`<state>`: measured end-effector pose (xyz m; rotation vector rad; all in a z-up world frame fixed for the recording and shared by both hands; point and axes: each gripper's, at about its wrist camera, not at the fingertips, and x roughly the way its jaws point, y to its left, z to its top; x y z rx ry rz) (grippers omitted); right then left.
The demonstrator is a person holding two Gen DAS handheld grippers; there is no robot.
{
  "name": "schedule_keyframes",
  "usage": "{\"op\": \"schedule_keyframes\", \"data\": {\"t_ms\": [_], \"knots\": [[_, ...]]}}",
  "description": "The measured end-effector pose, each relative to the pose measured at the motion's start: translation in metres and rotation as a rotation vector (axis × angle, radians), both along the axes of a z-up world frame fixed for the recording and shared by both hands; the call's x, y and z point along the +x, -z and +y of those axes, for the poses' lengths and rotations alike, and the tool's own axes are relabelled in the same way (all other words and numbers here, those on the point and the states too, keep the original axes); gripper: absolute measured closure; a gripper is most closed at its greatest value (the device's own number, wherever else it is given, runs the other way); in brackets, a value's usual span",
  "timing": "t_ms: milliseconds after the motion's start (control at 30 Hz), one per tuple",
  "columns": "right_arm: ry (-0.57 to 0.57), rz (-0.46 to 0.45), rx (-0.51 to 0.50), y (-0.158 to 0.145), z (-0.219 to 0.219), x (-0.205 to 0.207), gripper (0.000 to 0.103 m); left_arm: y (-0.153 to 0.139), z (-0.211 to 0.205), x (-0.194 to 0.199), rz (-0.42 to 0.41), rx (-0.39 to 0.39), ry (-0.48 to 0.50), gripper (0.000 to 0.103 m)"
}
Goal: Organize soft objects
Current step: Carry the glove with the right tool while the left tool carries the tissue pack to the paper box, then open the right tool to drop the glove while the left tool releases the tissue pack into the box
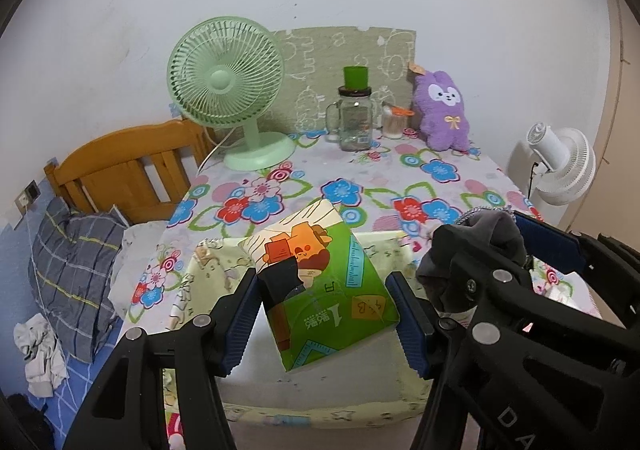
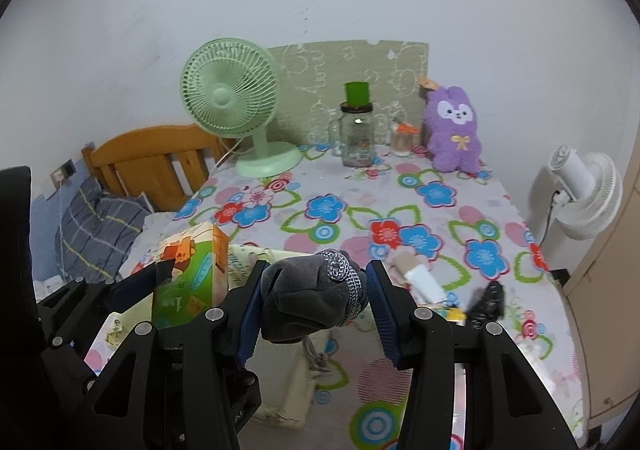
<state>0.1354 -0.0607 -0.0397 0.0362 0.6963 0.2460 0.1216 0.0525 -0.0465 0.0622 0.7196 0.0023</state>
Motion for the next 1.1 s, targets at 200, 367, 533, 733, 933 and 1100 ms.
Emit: {"op": "schedule_keyframes", "data": {"t_ms": [200,367,533,733,933,1100], "knots": [[-0.033,0.032,0.0,0.01,0.02,0.011,0.051,0.009,0.016,0.007,0.026,0.005,-0.021,0.038],[-0.058,0.051,-0.015,0.021,0.037,0.019,0.051,0.022,0.031,0.016,0.057,0.013,-0.043,0.038],[-0.081,0.08,-0.023,0.033,0.051,0.028,0.051,0.034,0.043,0.024,0.091,0.02,-0.059,0.038],[-0.087,0.097,-0.058,0.047,0.063,0.04,0.051,0.047,0.049,0.032,0.129,0.035,-0.053,0.037],[-0.081,0.129,-0.07,0.059,0.063,0.05,0.051,0.06,0.047,0.039,0.169,0.041,-0.035,0.036],[-0.071,0.138,-0.08,0.064,0.06,0.055,0.051,0.068,0.044,0.045,0.205,0.059,-0.032,0.031]]}}
